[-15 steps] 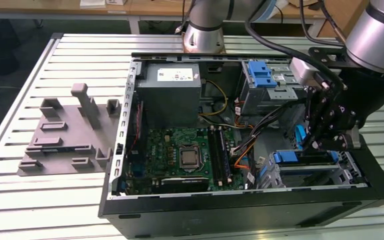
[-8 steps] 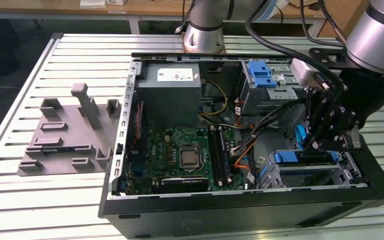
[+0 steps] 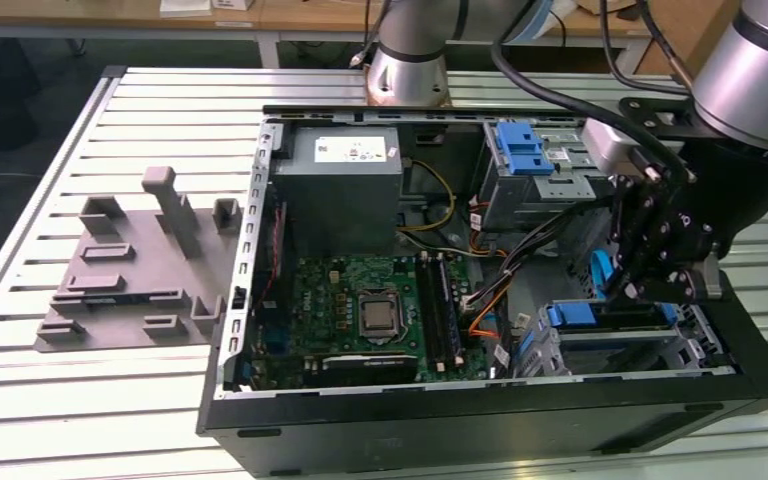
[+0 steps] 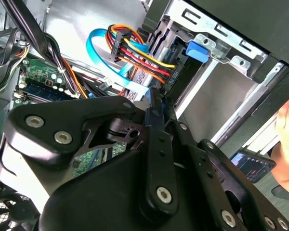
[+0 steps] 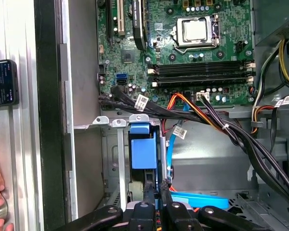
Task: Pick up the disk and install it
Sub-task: 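Insert the second disk wire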
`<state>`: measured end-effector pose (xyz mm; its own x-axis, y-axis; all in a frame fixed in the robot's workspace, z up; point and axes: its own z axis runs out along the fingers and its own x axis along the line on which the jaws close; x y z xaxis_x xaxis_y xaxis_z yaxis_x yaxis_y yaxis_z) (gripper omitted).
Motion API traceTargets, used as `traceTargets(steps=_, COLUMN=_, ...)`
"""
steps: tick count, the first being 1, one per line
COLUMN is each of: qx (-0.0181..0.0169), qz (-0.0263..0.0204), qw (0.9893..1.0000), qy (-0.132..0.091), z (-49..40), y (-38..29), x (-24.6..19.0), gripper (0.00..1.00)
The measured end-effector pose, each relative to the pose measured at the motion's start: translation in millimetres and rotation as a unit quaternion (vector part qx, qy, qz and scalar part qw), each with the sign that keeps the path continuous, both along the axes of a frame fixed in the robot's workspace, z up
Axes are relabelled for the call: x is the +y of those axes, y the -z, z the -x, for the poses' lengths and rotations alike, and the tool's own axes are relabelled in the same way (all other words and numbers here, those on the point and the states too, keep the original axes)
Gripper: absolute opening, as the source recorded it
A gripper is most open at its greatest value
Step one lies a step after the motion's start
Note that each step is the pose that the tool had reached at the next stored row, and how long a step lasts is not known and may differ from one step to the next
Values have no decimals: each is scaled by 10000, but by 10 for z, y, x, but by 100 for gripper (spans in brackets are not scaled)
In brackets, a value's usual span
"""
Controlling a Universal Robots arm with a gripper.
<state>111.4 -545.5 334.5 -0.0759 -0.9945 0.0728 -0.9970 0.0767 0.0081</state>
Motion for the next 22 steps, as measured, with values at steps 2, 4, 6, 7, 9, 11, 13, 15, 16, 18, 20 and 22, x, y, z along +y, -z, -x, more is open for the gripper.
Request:
traceTargets(steps=2, qx=0, qz=0, qw=10000, qy=0, z=-2, y=5, x=-4, gripper=16)
traceTargets(steps=4, qx=0, qz=0, qw=10000, qy=0, z=-5, y=11, x=-9, gripper=16)
traceTargets(steps=6, qx=0, qz=1, qw=10000, qy=0, z=-9, y=15, x=-14, gripper=16)
traceTargets(steps=7, qx=0, qz=1, qw=10000, qy=0, z=-10, y=17, x=-16, gripper=16)
traceTargets(steps=9, qx=0, qz=1, qw=10000, qy=0, z=-16, y=19, x=-21, gripper=16)
traceTargets(steps=11, qx=0, qz=1, qw=10000, qy=0, z=-20, y=21, x=-25, gripper=16)
traceTargets(steps=13, qx=0, qz=0, qw=10000, qy=1, z=-21, y=24, x=-28, gripper=16)
traceTargets(steps=15, qx=0, qz=2, qw=10000, qy=1, z=-22, y=24, x=-28, gripper=16)
traceTargets(steps=16, qx=0, qz=2, qw=10000, qy=1, z=-22, y=25, x=-28, gripper=16)
traceTargets(steps=18, qx=0, qz=1, qw=10000, qy=0, z=-22, y=25, x=-28, gripper=16)
traceTargets(steps=20, qx=0, qz=1, qw=10000, qy=1, z=-22, y=26, x=-28, gripper=16)
traceTargets(steps=22, qx=0, qz=1, qw=10000, qy=0, z=-22, y=26, x=-28, gripper=16)
